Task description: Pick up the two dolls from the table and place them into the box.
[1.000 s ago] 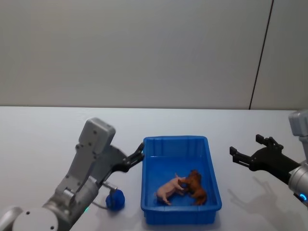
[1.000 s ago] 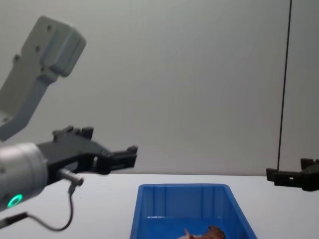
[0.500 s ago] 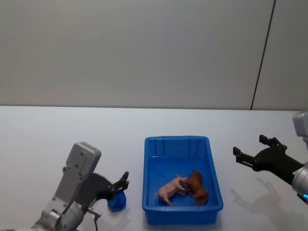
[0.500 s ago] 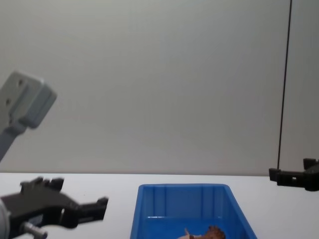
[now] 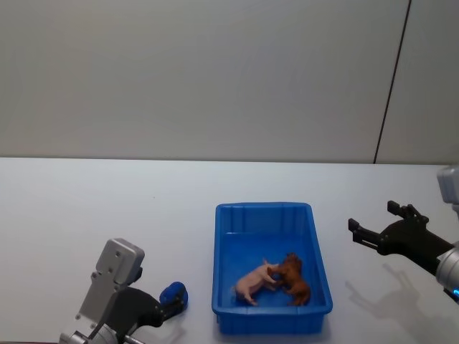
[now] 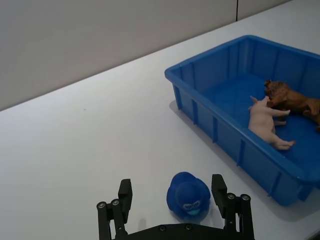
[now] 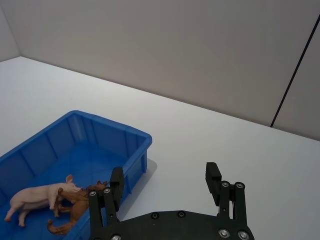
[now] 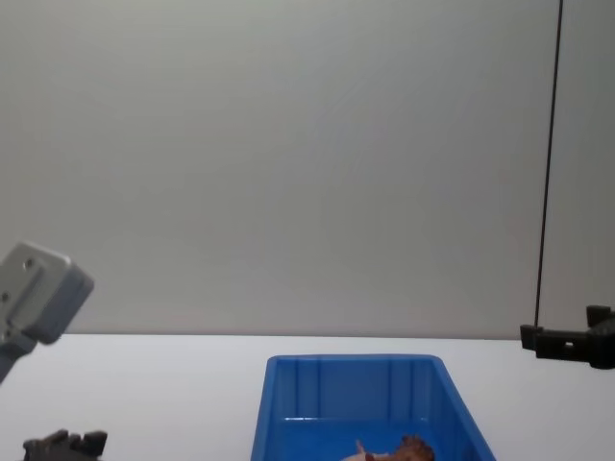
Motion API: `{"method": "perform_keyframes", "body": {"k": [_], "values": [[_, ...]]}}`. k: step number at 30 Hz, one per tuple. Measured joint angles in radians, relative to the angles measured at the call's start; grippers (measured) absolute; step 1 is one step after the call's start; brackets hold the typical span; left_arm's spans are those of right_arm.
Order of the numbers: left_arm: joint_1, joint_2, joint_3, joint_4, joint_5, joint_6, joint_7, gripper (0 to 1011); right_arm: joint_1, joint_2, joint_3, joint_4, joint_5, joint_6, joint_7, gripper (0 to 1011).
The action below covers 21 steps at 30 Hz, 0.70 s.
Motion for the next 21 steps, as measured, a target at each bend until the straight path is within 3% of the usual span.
{"method": "perform_keyframes", "body": {"k": [18,21], "values": [[-0.057,-0.042,0.001,0.137,0.028,-0.015,-0.105,1002,0.0,0.001,0.0,0.0,0.0,0.0,0.0,1001],[-0.066,-0.048,0.002,0.156,0.035,-0.014,-0.121,946,0.0,0.001,0.0,0.0,0.0,0.0,0.0,1001]]}}
